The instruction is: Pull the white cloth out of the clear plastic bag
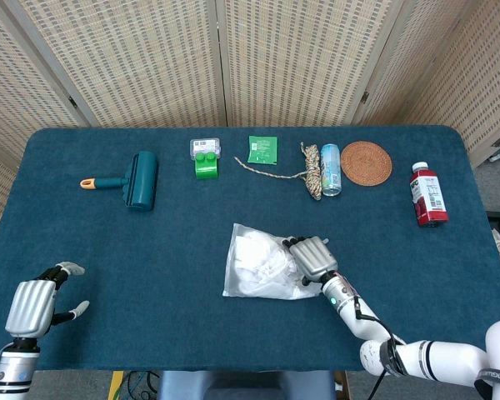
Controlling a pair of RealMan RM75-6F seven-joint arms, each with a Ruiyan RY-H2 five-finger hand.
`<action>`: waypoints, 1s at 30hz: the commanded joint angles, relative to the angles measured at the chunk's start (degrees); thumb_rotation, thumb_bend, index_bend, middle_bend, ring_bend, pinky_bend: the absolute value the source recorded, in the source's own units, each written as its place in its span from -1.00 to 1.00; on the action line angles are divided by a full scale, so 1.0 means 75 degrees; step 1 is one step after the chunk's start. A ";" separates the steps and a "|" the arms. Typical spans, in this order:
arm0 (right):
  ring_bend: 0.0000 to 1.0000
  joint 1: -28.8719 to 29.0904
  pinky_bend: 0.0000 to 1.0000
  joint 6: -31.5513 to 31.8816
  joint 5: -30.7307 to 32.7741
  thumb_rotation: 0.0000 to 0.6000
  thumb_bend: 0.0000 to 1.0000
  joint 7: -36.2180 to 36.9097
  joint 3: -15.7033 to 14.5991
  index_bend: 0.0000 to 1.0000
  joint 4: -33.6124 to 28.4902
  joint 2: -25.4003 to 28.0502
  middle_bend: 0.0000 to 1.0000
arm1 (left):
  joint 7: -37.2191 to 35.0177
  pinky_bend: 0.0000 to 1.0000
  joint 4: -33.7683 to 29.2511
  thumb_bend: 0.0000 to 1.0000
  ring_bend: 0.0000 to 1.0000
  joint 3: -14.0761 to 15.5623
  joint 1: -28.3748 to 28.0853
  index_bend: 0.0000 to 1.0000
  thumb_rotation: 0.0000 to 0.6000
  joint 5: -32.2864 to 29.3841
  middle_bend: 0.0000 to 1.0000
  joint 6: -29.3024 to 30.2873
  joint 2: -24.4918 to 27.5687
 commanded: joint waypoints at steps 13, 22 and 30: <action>0.17 -0.0085 0.37 0.0517 -0.1834 1.00 0.24 0.1122 -0.0216 0.03 0.0876 -0.0243 0.24 | 0.0047 0.25 -0.0027 -0.89 -0.15 0.0004 -0.0013 -0.24 1.00 0.0020 -0.30 -0.0018 -0.0056; 0.24 -0.0290 0.42 0.1416 -0.3283 1.00 0.26 0.1707 -0.0329 0.10 0.1086 0.0069 0.32 | 0.0122 0.25 -0.0156 -0.89 -0.15 -0.0075 -0.0109 -0.24 1.00 0.0095 -0.28 -0.0030 -0.0017; 0.25 -0.0406 0.43 0.2319 -0.4472 1.00 0.25 0.2176 -0.0351 0.11 0.1540 0.0272 0.33 | 0.0360 0.25 -0.0441 -0.89 -0.15 -0.0240 -0.0348 -0.24 1.00 0.0245 -0.28 -0.0113 0.0078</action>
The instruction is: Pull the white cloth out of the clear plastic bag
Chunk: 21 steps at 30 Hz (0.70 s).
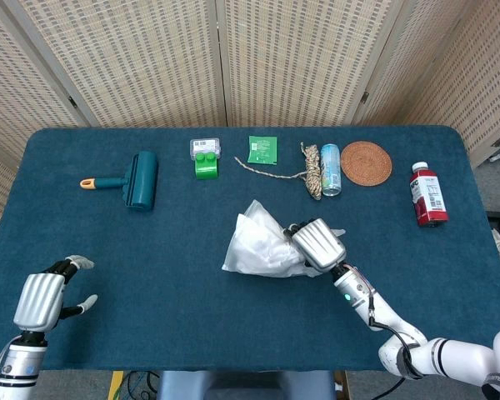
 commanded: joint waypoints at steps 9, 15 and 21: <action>0.25 -0.0081 0.43 0.1405 -0.1595 1.00 0.25 0.1197 -0.0051 0.11 0.1241 -0.0165 0.33 | 0.0227 0.27 -0.0419 -0.89 -0.11 -0.0370 -0.0489 -0.47 1.00 0.0264 -0.23 -0.0140 0.0040; 0.25 -0.0025 0.43 0.2017 -0.2162 1.00 0.25 0.1950 -0.0071 0.11 0.2039 -0.0426 0.33 | 0.0039 0.35 -0.0430 -0.89 -0.03 -0.0627 -0.0816 -0.56 1.00 0.0483 -0.11 -0.0146 -0.0023; 0.25 0.0024 0.43 0.2553 -0.2483 1.00 0.25 0.2608 -0.0034 0.11 0.2606 -0.0625 0.33 | 0.0040 0.44 -0.0444 -0.89 0.08 -0.0818 -0.1207 -0.56 1.00 0.0639 0.05 -0.0344 -0.0082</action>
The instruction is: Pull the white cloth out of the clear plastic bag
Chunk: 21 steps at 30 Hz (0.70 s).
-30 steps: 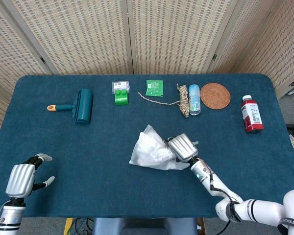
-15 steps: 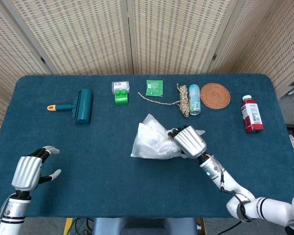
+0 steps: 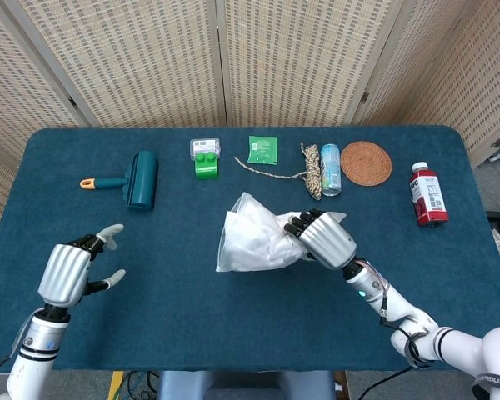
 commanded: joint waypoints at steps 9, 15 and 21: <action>0.25 0.0096 0.43 0.0706 -0.0453 1.00 0.26 0.0583 0.0055 0.11 0.0384 -0.0182 0.33 | 0.0164 0.65 -0.0114 -0.89 0.32 -0.0376 -0.0704 -0.51 1.00 0.0093 0.40 -0.0364 -0.0248; 0.25 0.0120 0.43 0.0907 -0.0530 1.00 0.28 0.0645 0.0111 0.11 0.0374 -0.0156 0.33 | 0.0256 0.80 -0.0071 -0.89 0.52 -0.0425 -0.0923 -0.42 1.00 0.0145 0.72 -0.0421 -0.0332; 0.25 0.0163 0.43 0.1092 -0.0598 1.00 0.28 0.0648 0.0190 0.11 0.0392 -0.0152 0.33 | 0.0267 0.86 -0.0129 -0.89 0.63 -0.0374 -0.1024 -0.34 1.00 0.0144 0.88 -0.0487 -0.0258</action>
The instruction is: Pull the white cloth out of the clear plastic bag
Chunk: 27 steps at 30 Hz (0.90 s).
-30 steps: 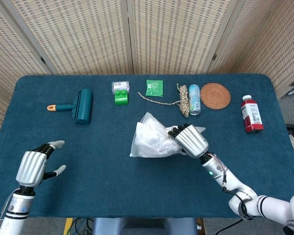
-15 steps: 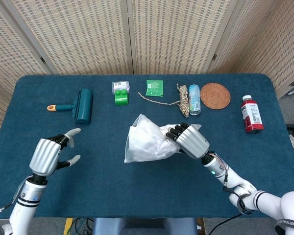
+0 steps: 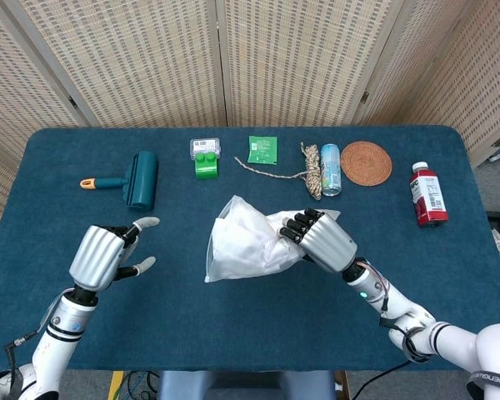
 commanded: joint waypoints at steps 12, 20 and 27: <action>0.25 0.0213 0.43 0.0407 -0.0213 1.00 0.29 0.0029 0.0153 0.11 0.0433 -0.0263 0.33 | -0.0249 0.88 -0.0176 -0.89 0.65 -0.0149 -0.0193 -0.42 1.00 0.0076 0.93 0.0248 0.0081; 0.25 0.0348 0.43 0.0473 -0.0233 1.00 0.29 0.0141 0.0186 0.11 0.0624 -0.0406 0.33 | -0.0336 0.89 -0.0339 -0.89 0.67 -0.0129 -0.0295 -0.41 1.00 0.0290 0.95 0.0359 0.0138; 0.25 0.0412 0.43 0.0521 -0.0214 1.00 0.29 0.0188 0.0199 0.11 0.0692 -0.0471 0.33 | -0.0196 0.89 -0.0549 -0.89 0.67 -0.0124 -0.0455 -0.42 1.00 0.0172 0.95 0.0104 0.0217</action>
